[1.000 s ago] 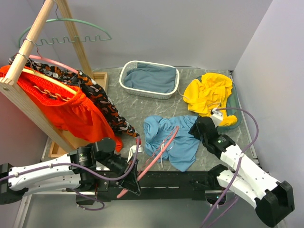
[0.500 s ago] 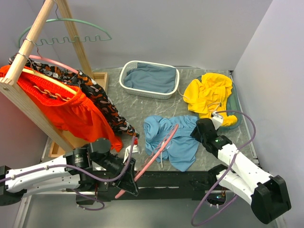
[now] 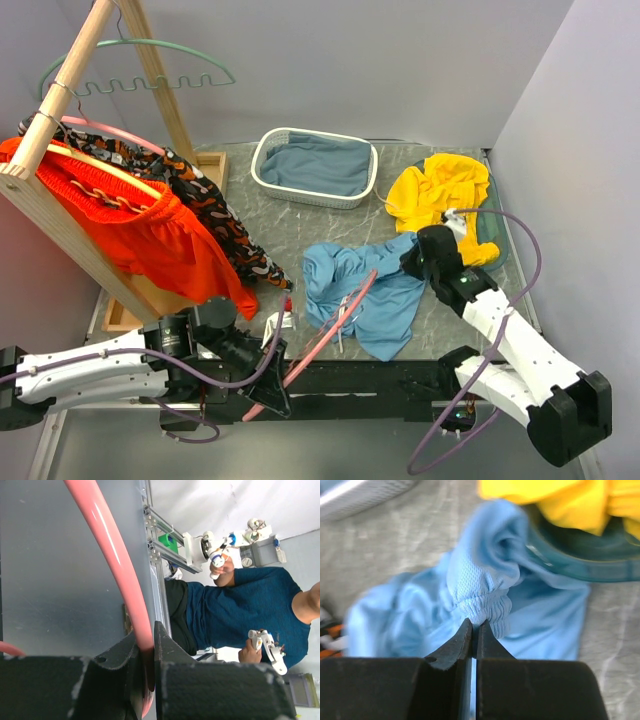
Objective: Place the shorts on the hanger
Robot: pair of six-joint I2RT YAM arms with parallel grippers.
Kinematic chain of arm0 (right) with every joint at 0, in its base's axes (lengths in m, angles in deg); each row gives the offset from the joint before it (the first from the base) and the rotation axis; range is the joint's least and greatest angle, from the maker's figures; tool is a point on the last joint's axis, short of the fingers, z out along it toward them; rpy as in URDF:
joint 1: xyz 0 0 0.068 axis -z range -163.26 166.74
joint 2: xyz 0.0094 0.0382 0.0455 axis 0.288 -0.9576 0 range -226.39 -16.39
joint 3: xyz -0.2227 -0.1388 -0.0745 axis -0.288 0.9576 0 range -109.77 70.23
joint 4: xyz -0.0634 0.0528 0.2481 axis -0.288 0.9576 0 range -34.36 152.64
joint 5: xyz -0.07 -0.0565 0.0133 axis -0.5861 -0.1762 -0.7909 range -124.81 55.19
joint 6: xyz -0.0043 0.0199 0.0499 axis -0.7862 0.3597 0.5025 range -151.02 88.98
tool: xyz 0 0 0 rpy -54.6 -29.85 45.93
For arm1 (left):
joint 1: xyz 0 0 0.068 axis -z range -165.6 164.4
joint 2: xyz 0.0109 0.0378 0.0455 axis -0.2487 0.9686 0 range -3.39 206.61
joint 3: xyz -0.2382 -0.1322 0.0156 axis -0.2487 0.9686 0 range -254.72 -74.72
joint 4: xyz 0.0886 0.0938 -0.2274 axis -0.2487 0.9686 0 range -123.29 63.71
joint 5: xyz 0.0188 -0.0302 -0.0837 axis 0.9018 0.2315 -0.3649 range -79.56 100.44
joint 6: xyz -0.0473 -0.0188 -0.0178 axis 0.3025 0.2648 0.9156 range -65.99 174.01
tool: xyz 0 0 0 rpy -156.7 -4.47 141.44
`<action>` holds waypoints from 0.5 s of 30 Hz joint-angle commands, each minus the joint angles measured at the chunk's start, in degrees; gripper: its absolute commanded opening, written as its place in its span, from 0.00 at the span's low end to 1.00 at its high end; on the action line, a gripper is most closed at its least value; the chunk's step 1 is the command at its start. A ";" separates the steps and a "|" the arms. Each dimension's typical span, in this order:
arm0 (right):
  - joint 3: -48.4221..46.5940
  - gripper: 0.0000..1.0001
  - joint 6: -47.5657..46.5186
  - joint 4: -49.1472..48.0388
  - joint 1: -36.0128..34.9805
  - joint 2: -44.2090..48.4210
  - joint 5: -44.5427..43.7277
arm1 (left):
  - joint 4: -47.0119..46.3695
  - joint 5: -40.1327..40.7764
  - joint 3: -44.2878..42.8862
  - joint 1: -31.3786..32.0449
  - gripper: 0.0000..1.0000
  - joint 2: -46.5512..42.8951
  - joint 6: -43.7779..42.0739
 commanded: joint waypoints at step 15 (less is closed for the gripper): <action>-23.52 0.00 6.98 15.54 -5.11 -5.52 1.87 | -6.79 2.87 -3.35 1.84 0.01 4.31 -7.52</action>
